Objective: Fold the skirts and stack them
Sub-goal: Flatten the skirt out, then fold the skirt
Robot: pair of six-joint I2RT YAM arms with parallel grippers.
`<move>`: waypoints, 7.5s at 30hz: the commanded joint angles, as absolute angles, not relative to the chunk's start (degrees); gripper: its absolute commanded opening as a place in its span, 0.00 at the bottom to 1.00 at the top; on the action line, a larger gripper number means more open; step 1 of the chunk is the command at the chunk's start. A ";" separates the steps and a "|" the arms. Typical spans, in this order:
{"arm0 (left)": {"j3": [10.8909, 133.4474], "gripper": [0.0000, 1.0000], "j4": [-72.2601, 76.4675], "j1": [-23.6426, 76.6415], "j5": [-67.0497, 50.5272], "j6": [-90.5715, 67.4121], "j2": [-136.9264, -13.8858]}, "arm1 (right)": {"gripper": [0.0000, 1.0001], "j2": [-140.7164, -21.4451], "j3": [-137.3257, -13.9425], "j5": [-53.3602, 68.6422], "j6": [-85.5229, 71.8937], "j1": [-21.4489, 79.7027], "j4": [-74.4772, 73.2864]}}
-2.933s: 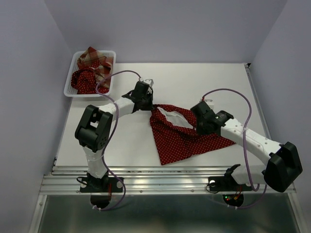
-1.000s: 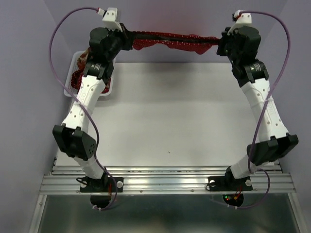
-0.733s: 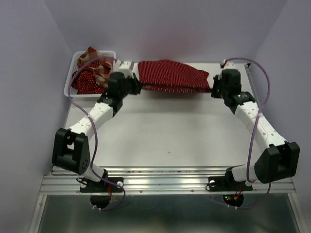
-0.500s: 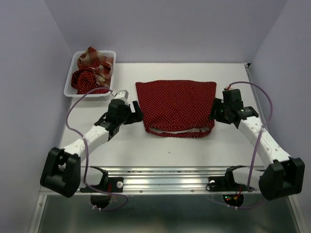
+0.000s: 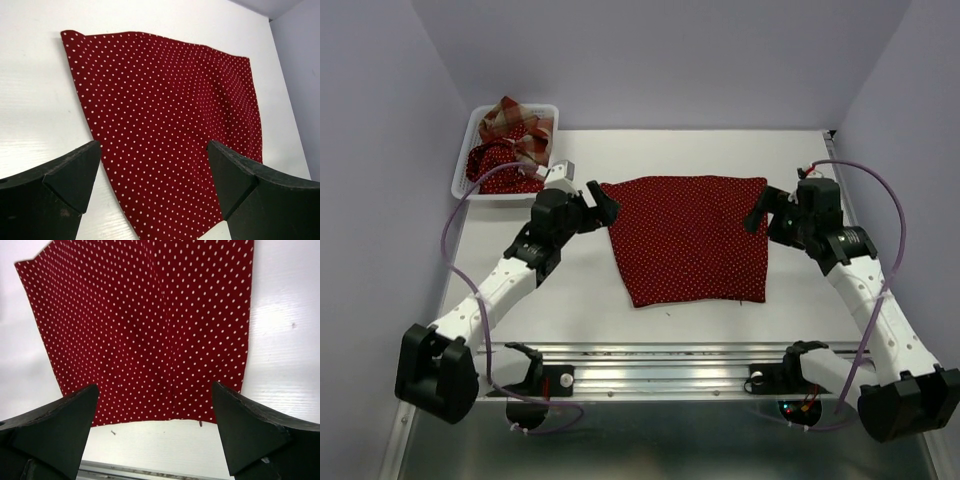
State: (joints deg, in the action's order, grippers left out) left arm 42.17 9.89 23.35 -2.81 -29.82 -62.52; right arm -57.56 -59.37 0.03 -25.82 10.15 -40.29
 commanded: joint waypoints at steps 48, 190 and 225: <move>78.05 0.99 -9.93 16.63 7.74 -27.86 -101.78 | 1.00 -87.62 -71.72 -16.25 -16.17 47.79 -29.80; 133.60 0.99 2.90 39.55 -7.03 -19.60 -137.03 | 0.90 -62.15 -50.36 -9.59 -39.20 38.50 -36.74; 119.54 0.99 -8.17 29.18 -10.64 -16.79 -140.01 | 1.00 -80.77 -43.24 10.30 -36.21 41.84 -20.47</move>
State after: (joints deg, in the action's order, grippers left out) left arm 120.79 -7.42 30.48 -11.03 -16.58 -143.28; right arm -80.16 -43.11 14.90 -34.63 41.65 -20.53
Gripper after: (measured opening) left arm 0.986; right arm 0.995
